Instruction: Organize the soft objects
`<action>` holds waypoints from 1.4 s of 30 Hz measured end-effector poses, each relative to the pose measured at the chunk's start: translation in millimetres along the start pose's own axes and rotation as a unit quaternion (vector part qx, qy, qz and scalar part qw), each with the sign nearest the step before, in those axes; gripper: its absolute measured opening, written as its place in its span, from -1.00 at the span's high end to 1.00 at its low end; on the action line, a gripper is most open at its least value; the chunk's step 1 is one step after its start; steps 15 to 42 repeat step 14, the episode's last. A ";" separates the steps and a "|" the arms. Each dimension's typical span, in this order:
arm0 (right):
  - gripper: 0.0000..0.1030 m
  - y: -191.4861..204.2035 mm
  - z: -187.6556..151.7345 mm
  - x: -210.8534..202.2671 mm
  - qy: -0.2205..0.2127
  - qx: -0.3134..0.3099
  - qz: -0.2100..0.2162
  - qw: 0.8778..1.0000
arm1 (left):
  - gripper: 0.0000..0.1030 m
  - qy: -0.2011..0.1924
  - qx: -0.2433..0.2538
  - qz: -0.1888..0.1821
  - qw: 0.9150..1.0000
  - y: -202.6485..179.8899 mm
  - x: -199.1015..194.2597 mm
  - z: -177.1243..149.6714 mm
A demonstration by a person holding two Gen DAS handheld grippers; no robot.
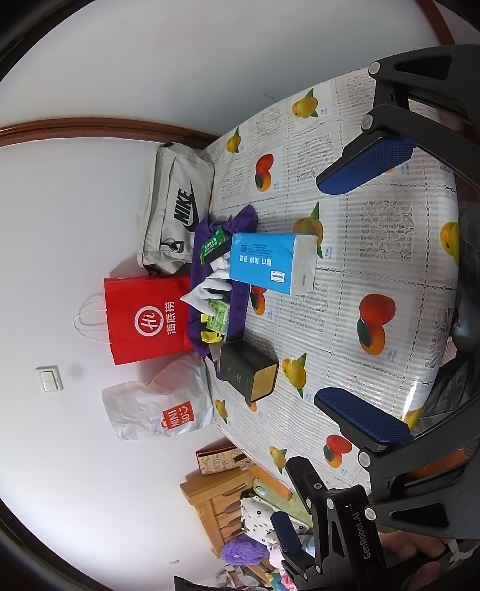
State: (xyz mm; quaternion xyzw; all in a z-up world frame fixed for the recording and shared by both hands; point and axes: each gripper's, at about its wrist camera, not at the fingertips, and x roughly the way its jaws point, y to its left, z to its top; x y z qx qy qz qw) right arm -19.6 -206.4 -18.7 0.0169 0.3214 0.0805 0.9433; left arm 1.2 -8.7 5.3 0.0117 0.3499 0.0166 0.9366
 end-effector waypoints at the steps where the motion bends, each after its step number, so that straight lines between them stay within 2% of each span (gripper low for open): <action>1: -1.00 -1.1 0.3 0.4 0.000 0.000 0.000 1.000 | -0.98 0.000 0.000 0.000 1.000 0.2 0.2 0.3; 42: -1.00 -1.5 -0.8 1.6 0.001 -0.002 -0.002 1.000 | -0.98 -0.004 -0.003 0.001 1.000 0.7 -0.6 -2.1</action>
